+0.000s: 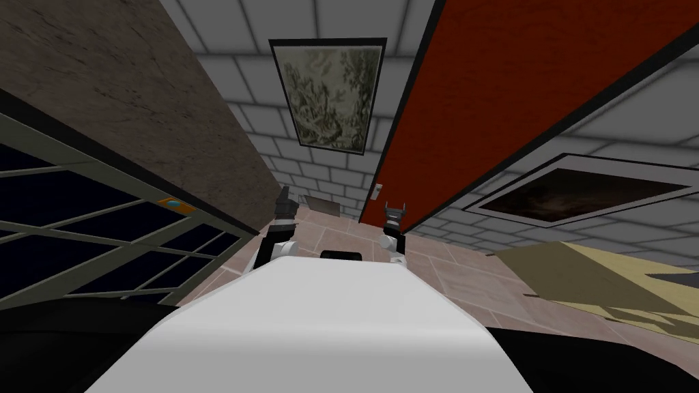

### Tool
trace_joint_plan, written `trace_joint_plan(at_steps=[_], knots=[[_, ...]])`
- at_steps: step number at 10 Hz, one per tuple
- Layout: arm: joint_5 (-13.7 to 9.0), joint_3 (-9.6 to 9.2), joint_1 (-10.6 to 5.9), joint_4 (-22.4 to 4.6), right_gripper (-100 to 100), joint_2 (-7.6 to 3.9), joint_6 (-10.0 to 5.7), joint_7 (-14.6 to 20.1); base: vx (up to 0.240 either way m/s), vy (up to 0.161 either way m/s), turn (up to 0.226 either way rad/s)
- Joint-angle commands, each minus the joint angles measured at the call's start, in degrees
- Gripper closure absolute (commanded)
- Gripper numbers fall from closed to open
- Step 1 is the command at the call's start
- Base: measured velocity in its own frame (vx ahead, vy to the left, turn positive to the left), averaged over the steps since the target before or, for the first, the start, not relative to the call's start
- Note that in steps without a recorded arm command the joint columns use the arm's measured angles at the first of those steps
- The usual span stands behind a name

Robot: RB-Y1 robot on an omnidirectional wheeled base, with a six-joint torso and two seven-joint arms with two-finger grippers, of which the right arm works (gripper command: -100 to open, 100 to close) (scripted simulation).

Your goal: Pull the door open

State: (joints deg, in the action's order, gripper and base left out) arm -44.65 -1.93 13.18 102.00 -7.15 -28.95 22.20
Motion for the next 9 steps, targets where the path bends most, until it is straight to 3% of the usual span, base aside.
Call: trace_joint_plan(at_steps=[1, 8, 9], knots=[[-1.64, -0.11, -0.25, -1.07, -100, -0.57, -0.29, 0.85, 0.06, -0.062, 0.071], [-13.98, -2.07, -4.93, -12.34, -100, -2.85, -1.91, 5.53, 0.066, -0.072, 0.166], [-14.23, -2.07, -4.93, -12.34, -100, -2.85, -1.91, 5.53, 0.044, -0.059, 0.049]])
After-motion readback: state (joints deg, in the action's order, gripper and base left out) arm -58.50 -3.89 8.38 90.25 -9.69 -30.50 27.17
